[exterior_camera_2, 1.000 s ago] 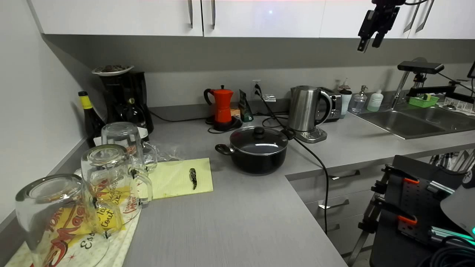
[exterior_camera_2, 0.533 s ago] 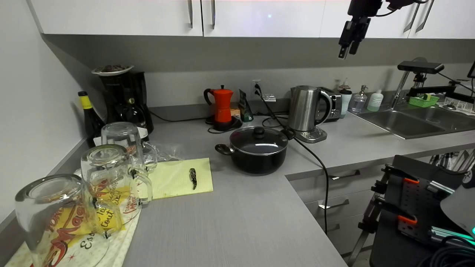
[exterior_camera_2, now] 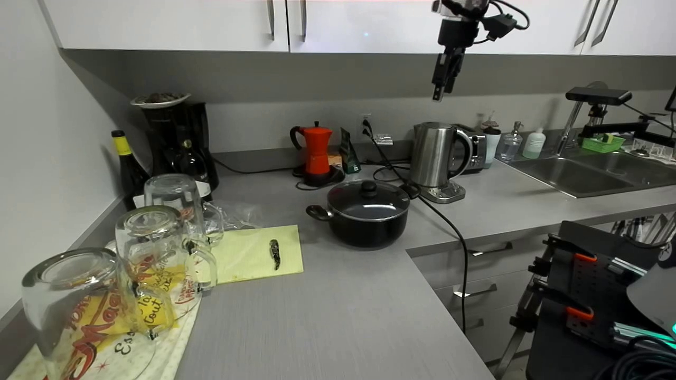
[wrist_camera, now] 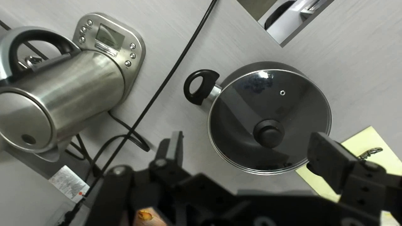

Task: Remove the glass lid from the black pot.

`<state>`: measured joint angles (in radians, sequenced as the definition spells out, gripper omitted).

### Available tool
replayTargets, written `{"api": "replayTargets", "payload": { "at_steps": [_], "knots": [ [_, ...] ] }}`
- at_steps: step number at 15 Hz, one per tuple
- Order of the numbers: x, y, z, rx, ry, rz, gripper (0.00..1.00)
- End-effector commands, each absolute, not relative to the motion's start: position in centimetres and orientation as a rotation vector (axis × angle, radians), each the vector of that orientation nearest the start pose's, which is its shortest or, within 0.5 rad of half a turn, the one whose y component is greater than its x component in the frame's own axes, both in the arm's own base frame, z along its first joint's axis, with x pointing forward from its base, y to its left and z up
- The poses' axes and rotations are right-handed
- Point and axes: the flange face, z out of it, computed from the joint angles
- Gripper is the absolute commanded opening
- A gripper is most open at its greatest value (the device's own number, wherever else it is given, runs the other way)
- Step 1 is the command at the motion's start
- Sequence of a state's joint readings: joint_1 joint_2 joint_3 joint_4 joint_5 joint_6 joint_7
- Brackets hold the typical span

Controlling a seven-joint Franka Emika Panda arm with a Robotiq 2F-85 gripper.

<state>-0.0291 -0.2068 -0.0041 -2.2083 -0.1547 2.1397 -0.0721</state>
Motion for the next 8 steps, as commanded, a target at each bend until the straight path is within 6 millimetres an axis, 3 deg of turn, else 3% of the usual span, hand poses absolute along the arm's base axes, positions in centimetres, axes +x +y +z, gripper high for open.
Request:
{"api": "replayTargets", "payload": {
  "at_steps": [1, 8],
  "knots": [
    [54.7, -0.4, 45.8, -3.254, -0.348, -0.167, 1.00],
    [60.4, 2.2, 39.5, -3.222, -0.566, -0.043, 1.00]
  ]
}}
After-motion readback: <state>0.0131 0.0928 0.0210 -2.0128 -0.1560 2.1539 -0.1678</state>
